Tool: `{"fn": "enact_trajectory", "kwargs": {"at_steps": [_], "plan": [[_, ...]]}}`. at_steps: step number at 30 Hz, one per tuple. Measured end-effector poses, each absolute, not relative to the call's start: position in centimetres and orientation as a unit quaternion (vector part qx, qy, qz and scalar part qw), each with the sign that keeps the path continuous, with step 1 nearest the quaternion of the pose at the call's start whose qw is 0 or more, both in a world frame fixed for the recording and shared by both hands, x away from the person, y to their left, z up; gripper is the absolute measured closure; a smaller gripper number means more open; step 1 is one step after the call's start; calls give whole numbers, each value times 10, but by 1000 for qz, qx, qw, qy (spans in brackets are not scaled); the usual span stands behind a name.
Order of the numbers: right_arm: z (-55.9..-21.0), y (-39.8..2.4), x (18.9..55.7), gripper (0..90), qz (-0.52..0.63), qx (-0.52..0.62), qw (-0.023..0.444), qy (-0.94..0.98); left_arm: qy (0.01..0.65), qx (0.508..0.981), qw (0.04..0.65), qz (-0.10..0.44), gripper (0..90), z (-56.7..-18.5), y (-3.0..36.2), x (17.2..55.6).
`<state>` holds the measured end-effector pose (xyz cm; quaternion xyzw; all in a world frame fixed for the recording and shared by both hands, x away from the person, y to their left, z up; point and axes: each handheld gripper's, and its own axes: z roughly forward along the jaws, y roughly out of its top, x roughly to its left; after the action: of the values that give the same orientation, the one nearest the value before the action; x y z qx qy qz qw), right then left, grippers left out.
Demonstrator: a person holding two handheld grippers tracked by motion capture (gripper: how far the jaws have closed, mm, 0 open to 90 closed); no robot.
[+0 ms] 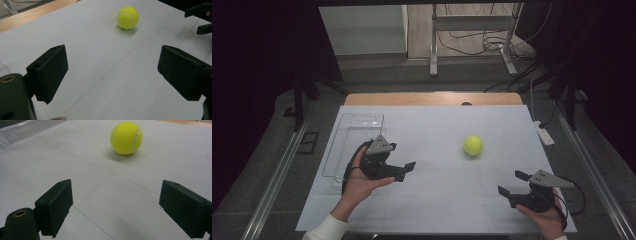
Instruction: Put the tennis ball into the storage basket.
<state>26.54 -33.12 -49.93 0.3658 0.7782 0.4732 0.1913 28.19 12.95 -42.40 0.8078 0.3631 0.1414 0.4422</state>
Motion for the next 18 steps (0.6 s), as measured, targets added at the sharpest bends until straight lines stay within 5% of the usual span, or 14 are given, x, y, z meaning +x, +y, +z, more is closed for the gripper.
{"fn": "enact_trajectory", "kwargs": {"at_steps": [18], "plan": [[-499, -333, 265, 119, 470, 369, 193, 778, 353, 820, 433, 123, 107, -423, 110, 299]]}}
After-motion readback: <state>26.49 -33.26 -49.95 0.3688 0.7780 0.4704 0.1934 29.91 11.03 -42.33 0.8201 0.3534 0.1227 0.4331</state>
